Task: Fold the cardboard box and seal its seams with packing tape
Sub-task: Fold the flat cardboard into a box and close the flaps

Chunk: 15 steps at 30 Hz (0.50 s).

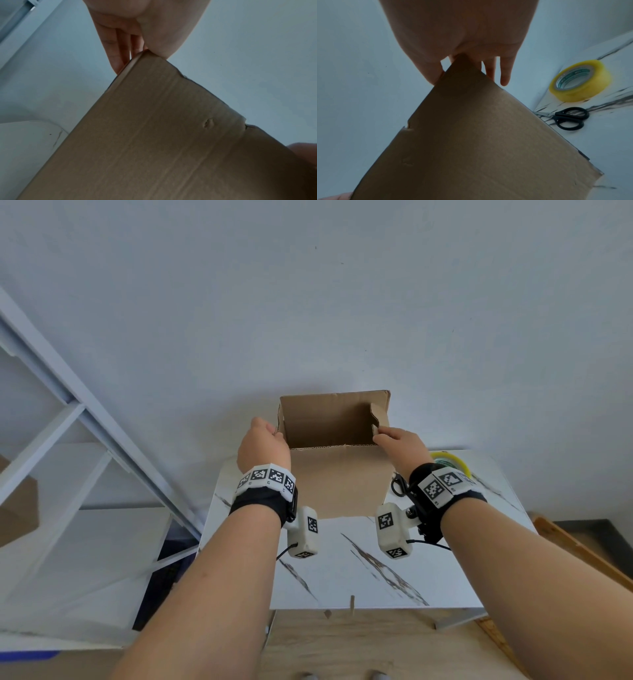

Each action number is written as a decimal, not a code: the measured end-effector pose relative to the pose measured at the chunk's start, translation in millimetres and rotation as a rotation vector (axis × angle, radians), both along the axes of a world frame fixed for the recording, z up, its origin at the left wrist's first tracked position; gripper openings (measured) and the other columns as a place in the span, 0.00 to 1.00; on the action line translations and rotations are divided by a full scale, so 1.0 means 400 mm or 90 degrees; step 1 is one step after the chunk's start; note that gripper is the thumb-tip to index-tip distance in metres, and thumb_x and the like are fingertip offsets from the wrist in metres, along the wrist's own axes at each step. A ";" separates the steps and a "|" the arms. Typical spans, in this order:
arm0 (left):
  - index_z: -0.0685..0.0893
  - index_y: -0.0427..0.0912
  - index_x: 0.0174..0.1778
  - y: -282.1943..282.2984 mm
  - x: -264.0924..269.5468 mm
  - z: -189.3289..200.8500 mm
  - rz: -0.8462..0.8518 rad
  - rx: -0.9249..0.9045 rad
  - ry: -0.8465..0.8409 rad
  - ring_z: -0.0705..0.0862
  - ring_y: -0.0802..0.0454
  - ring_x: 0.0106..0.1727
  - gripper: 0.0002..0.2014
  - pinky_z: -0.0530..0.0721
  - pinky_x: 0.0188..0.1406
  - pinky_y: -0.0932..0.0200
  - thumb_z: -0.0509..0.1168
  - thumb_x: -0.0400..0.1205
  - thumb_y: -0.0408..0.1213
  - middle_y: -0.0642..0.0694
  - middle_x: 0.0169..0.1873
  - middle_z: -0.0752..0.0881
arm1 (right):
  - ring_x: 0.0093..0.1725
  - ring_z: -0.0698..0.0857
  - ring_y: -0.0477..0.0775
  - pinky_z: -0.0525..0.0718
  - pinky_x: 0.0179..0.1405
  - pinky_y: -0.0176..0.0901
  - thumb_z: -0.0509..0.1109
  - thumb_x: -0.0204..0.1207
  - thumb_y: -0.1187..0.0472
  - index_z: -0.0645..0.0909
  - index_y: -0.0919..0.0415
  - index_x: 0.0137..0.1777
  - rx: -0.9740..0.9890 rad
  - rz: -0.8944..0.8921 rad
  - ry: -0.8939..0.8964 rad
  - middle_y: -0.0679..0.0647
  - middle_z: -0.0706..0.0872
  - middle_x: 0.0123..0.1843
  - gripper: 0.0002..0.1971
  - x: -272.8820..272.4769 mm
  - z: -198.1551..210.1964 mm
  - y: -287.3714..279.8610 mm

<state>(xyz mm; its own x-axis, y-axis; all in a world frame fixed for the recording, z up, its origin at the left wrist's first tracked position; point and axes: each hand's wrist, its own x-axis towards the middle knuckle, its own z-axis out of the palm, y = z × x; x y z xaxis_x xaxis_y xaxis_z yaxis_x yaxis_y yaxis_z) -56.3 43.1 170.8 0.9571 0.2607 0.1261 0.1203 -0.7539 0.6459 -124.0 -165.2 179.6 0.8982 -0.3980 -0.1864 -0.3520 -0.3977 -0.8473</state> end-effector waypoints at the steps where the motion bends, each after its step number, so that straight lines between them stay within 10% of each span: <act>1: 0.78 0.42 0.52 0.002 0.000 -0.001 -0.002 -0.005 -0.003 0.79 0.44 0.39 0.04 0.75 0.36 0.56 0.62 0.82 0.36 0.46 0.41 0.84 | 0.62 0.82 0.56 0.77 0.63 0.48 0.66 0.80 0.50 0.85 0.54 0.64 0.013 0.002 0.004 0.54 0.86 0.61 0.17 -0.003 -0.001 -0.006; 8: 0.74 0.45 0.45 0.006 0.004 -0.008 -0.020 -0.046 -0.006 0.84 0.40 0.40 0.03 0.81 0.38 0.53 0.63 0.81 0.35 0.45 0.39 0.83 | 0.61 0.80 0.56 0.74 0.59 0.48 0.62 0.77 0.37 0.82 0.57 0.63 0.074 -0.004 0.075 0.54 0.83 0.60 0.27 -0.012 -0.025 -0.017; 15: 0.80 0.47 0.41 0.005 -0.014 -0.012 -0.013 -0.134 -0.033 0.82 0.47 0.38 0.05 0.74 0.35 0.60 0.70 0.78 0.41 0.52 0.36 0.83 | 0.37 0.69 0.55 0.65 0.35 0.46 0.61 0.78 0.46 0.71 0.60 0.38 0.069 -0.039 0.078 0.56 0.70 0.36 0.17 -0.016 -0.017 -0.006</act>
<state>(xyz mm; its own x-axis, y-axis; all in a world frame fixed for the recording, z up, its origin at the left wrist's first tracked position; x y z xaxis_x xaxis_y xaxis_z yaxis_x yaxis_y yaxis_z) -61.8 45.0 165.9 0.9562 0.2667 0.1203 0.0685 -0.6037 0.7943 -130.2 -167.7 172.6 0.8410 -0.4225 -0.3380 -0.4761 -0.2811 -0.8333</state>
